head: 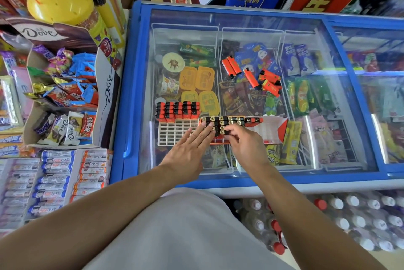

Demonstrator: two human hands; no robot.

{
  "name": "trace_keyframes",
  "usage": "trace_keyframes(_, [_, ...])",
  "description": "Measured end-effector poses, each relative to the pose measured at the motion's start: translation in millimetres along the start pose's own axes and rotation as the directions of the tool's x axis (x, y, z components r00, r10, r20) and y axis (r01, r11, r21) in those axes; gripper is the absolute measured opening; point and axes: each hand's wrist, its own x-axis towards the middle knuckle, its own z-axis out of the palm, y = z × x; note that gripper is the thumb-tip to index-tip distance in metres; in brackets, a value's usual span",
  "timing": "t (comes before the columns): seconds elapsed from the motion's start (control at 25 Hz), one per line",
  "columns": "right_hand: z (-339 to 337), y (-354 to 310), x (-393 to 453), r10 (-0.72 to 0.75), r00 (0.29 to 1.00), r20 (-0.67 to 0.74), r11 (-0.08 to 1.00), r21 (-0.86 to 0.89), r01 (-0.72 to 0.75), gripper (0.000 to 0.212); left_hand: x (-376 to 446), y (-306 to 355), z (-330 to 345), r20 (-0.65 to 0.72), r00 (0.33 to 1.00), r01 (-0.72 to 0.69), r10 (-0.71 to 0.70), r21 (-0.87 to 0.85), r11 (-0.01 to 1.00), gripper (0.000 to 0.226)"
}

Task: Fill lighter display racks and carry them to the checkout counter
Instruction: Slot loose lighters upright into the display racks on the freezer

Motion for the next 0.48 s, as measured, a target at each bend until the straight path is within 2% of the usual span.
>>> trace_keyframes(0.2, [-10, -2, 1, 0.058, 0.998, 0.002, 0.996, 0.061, -0.058, 0.019, 6, 7, -5, -0.012, 1.000, -0.028, 0.029, 0.068, 0.997, 0.096])
trace_keyframes(0.32, [-27, -3, 8, 0.033, 0.999, 0.043, 0.992, 0.122, -0.038, 0.010, 15, 11, -6, -0.028, 0.999, -0.040, 0.044, 0.134, 0.990, 0.094])
trace_keyframes(0.4, [-42, 0, 25, 0.044, 0.998, -0.050, 0.986, 0.162, -0.035, 0.006, 17, 13, -5, -0.027, 0.999, -0.034, 0.039, 0.174, 0.984, 0.091])
trace_keyframes(0.48, [-52, 15, 62, 0.148, 0.983, -0.109, 0.981, 0.141, -0.132, 0.011, 17, 13, -2, -0.026, 0.999, -0.036, 0.041, 0.189, 0.981, 0.089])
